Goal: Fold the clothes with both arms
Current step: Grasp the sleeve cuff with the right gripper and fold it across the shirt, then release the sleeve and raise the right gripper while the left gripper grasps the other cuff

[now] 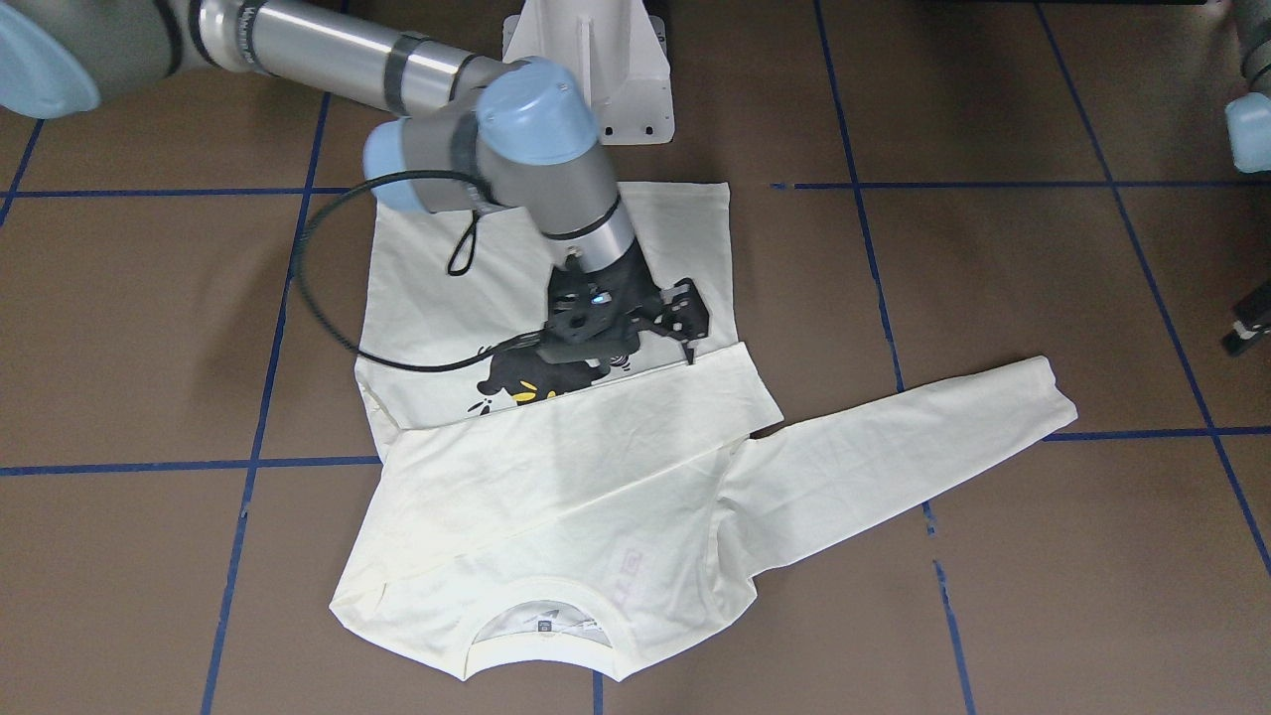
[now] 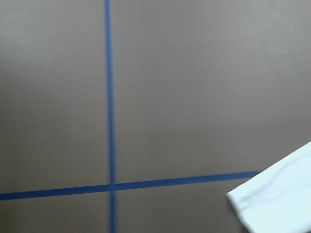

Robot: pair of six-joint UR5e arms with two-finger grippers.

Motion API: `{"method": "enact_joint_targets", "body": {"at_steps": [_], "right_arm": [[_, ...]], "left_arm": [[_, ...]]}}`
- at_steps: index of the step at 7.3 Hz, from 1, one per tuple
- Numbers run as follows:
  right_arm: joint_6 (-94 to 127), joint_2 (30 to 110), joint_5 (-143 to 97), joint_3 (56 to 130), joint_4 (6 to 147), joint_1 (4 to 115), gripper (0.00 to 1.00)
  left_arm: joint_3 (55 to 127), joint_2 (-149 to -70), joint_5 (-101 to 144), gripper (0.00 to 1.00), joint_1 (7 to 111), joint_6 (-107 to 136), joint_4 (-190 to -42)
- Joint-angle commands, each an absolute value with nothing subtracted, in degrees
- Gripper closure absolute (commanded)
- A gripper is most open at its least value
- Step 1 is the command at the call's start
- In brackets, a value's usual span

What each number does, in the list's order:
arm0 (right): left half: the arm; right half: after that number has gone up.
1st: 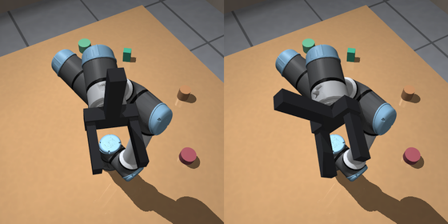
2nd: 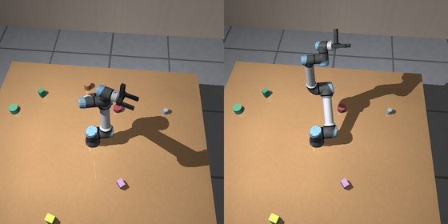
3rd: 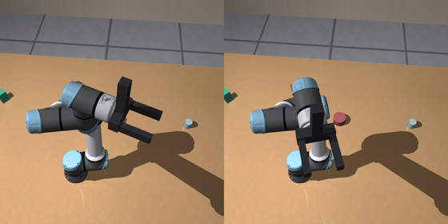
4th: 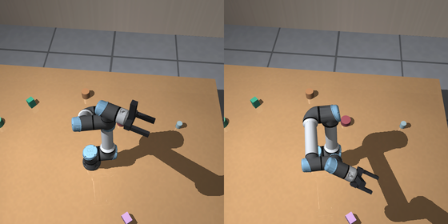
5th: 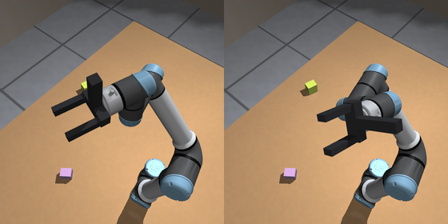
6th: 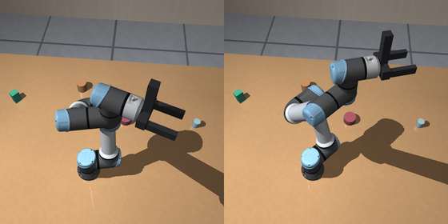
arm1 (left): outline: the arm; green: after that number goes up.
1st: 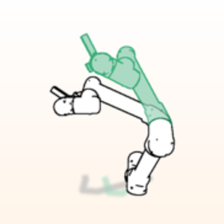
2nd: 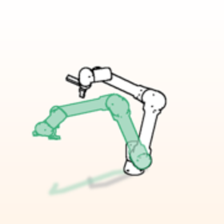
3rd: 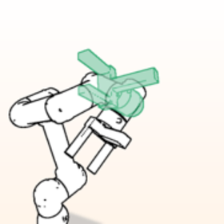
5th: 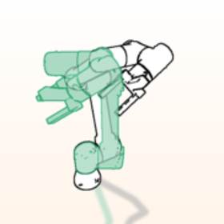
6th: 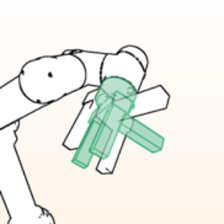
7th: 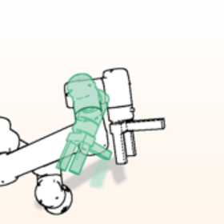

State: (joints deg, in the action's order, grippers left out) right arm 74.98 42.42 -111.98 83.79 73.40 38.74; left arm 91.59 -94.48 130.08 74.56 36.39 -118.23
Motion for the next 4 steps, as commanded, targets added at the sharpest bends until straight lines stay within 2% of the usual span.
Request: {"method": "enact_joint_targets", "body": {"at_steps": [1, 4], "right_arm": [[58.17, 55.16, -119.59, 96.65, 87.48, 48.03, 0.0], [38.99, 65.7, -129.44, 97.91, 91.14, 59.65, 0.0]], "left_arm": [[93.69, -94.31, 119.58, 0.0, 62.8, 58.28, -123.65], [88.79, -94.31, 113.84, 0.0, 57.42, 65.1, -128.64]]}}
